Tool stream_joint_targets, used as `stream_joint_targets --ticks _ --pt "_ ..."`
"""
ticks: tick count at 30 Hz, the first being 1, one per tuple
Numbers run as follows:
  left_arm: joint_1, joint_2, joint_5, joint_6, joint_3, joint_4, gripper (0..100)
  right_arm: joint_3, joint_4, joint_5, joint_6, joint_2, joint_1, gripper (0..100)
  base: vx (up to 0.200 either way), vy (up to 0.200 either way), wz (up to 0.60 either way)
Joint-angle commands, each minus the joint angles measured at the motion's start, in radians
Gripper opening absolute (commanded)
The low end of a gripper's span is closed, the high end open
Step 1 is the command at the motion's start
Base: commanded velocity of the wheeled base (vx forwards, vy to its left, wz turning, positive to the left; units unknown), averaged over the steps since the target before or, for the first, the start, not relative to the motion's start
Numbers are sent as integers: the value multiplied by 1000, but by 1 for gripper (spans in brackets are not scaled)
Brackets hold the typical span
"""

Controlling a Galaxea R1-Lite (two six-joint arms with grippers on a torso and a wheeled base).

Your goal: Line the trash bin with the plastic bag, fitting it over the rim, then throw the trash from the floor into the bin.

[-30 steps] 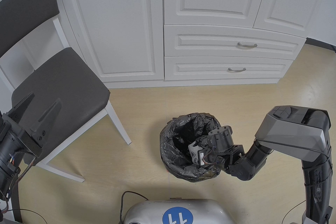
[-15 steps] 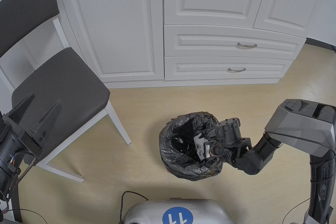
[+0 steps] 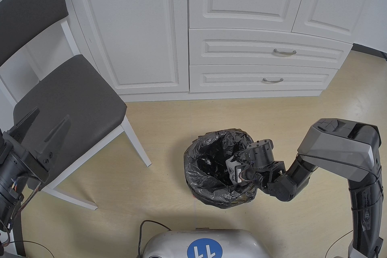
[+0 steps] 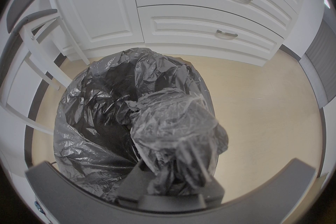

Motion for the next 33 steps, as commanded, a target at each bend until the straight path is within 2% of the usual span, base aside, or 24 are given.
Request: stream_joint_targets --ticks 1,8,17,19,24,29,33 --pt "-1 -8 2 2 3 -1 100 15 -1 1 2 -38 10 0 0 0 0" --pt "-4 -25 -1 3 0 3 100 18 0 5 4 -45 38 0 0 0 0" --pt "-4 -22 0 3 -3 3 100 19 20 15 83 -2 153 0 0 0 0" --pt "-4 -25 0 3 -5 3 100 33 23 30 100 -6 179 0 0 0 0" --pt "-4 -26 -1 3 -9 3 100 58 36 125 166 -38 219 0 0 0 0" --pt "-4 -26 0 5 -8 3 100 35 106 142 206 -65 208 0 0 0 0" --pt "-4 -28 0 5 -12 2 100 27 106 133 195 -71 153 0 0 0 0"
